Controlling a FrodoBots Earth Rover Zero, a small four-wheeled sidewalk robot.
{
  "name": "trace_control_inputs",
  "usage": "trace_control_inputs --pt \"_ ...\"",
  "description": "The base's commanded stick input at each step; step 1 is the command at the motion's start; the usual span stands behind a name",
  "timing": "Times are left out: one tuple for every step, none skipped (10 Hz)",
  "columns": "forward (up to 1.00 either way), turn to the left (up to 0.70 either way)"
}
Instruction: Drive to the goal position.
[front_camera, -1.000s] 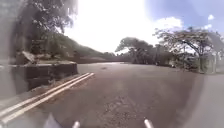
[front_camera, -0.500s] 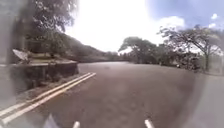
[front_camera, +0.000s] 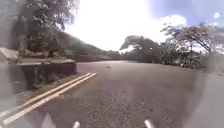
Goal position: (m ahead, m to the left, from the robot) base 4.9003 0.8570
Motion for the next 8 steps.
trace_control_inputs --pt "0.7 0.0" --pt "0.7 0.0" --pt "0.7 0.0" --pt "0.7 0.0" --pt "0.7 0.0" --pt "0.7 0.0" --pt "0.7 0.0" --pt "0.7 0.0"
